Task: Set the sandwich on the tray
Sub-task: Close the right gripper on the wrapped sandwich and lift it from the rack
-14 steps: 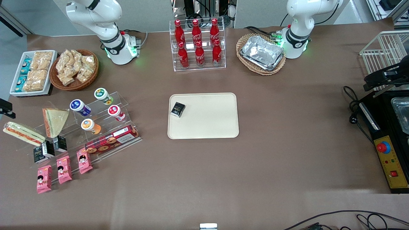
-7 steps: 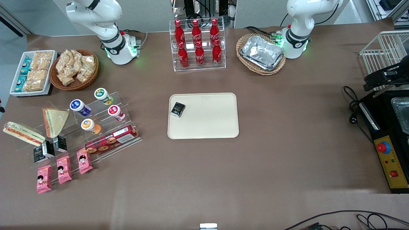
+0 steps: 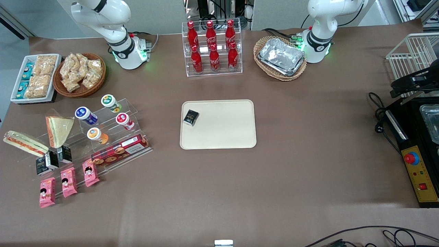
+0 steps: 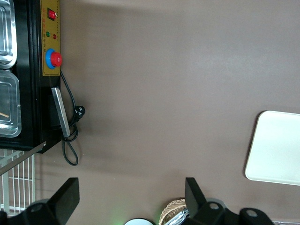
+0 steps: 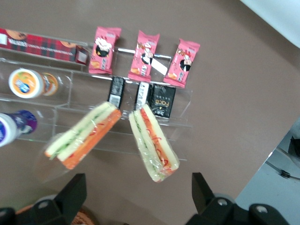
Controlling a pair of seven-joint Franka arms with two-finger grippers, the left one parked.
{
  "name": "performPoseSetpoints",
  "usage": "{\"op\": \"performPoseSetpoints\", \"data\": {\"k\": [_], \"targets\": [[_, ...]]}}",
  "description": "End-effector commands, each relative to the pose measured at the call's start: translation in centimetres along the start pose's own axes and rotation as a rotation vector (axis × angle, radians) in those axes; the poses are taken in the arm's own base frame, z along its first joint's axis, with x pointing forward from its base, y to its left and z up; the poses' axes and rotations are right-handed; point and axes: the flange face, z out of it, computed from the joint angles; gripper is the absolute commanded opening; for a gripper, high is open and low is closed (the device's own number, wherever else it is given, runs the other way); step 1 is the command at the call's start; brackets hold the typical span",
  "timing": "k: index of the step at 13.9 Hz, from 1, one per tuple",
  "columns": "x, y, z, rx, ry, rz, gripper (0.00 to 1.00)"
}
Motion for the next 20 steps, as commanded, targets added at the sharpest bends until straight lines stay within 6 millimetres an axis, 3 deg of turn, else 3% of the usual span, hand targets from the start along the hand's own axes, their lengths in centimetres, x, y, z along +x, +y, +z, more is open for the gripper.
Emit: {"op": "performPoseSetpoints", "data": {"k": [1,5,16,20], "targets": [[-0.5,2.3,3.3,-0.009,-0.004,-0.048,1.0],[-1.0,4.0,6.7,0.002,-0.007,-0.089,1.0],[-2.7,2.7,14.8,0.06,0.0,-0.164,1.0],[-4.3,2.7,16.1,0.07,-0.004,-0.149,1.0]]}}
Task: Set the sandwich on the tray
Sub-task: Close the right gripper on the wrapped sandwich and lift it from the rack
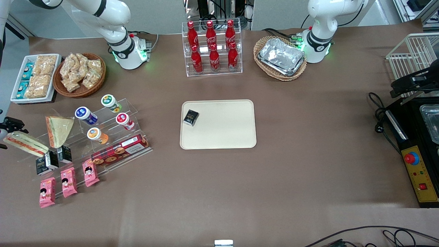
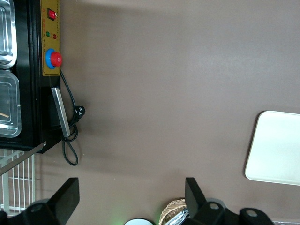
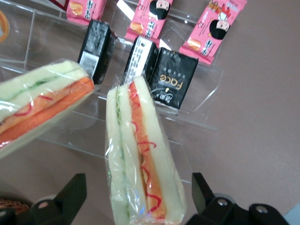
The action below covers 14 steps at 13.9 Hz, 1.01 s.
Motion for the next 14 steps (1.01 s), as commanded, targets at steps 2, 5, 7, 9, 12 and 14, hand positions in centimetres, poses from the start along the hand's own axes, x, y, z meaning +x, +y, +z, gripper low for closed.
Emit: {"op": "performPoseSetpoints", "data": {"k": [2,5,7,9,12,14], "targets": [[-1.4,-0.3,0.9,-0.005,0.034,0.003,1.0],[-1.4,0.0,1.2,-0.02,0.04,0.011,0.84],[-1.4,0.3,1.9,-0.027,0.041,0.022,0.79],[-1.2,0.2,2.2,-0.013,0.049,0.029,0.39],[-1.3,0.1,2.2,-0.009,0.048,0.033,0.0],[-1.1,0.2,1.9,-0.014,0.052,0.036,0.0]]}}
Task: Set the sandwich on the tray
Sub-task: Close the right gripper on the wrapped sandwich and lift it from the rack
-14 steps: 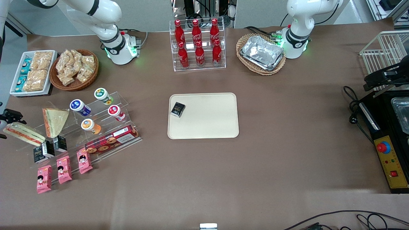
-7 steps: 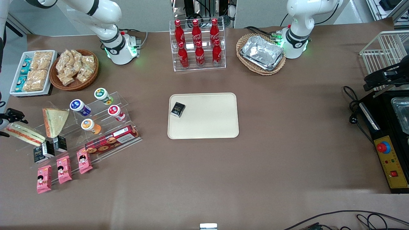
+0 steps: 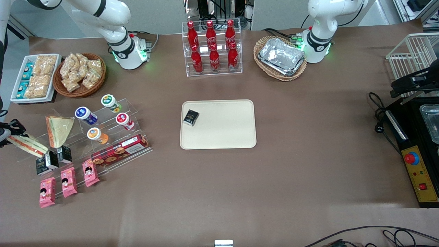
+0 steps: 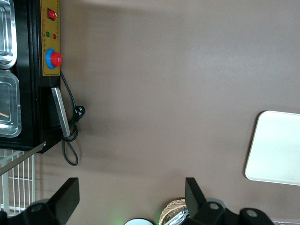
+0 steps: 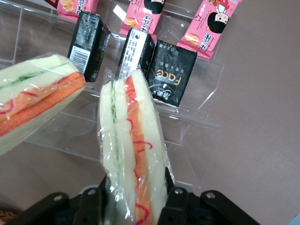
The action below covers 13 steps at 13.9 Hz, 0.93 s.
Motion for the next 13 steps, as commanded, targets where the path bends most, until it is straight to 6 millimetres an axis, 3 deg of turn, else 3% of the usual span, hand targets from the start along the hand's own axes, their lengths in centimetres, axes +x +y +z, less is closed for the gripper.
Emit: {"op": "performPoseSetpoints", "data": {"k": [1,3,6,8,10,13], "targets": [[0.1,0.3,-0.4,-0.017,0.03,0.009,0.0],[0.9,0.8,-2.8,-0.034,0.043,0.01,0.0],[2.8,0.9,-9.0,-0.008,0.047,0.045,0.0],[3.7,0.6,-11.9,0.013,0.043,0.065,0.0],[4.8,-0.6,-13.3,0.051,0.039,0.105,0.0],[8.5,-3.7,-16.7,0.076,0.037,0.188,0.0]]}}
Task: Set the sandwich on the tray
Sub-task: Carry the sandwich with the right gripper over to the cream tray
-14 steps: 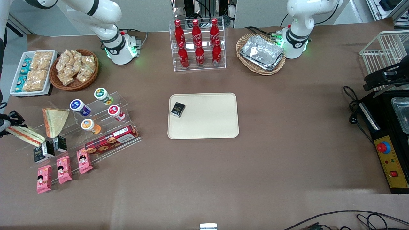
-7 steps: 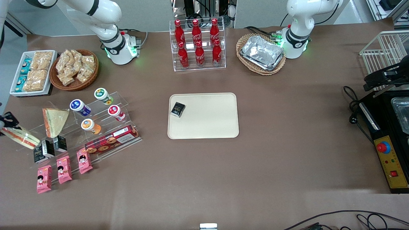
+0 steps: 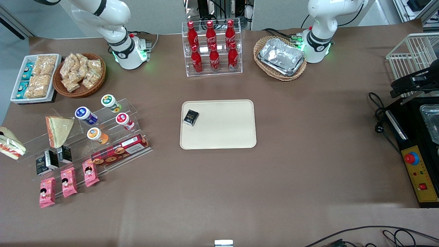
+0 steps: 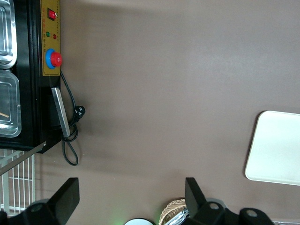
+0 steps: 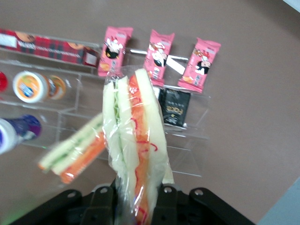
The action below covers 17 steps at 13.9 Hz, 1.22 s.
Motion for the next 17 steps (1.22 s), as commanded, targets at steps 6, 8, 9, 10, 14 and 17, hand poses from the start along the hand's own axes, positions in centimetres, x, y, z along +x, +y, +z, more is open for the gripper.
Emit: {"op": "performPoseSetpoints", "data": {"k": [6,8,9,10,14,17], "targets": [[14.6,-13.9,-3.7,0.053,-0.003,0.316,0.0],[18.7,-18.7,-3.3,0.053,-0.019,0.416,0.0],[20.5,-21.3,-3.0,0.051,-0.025,0.468,0.0],[22.3,-24.0,-2.8,0.05,-0.033,0.525,0.0],[28.6,-36.1,-1.2,0.024,-0.045,0.752,0.0],[32.3,-43.4,1.4,0.001,-0.016,0.944,0.0]]}}
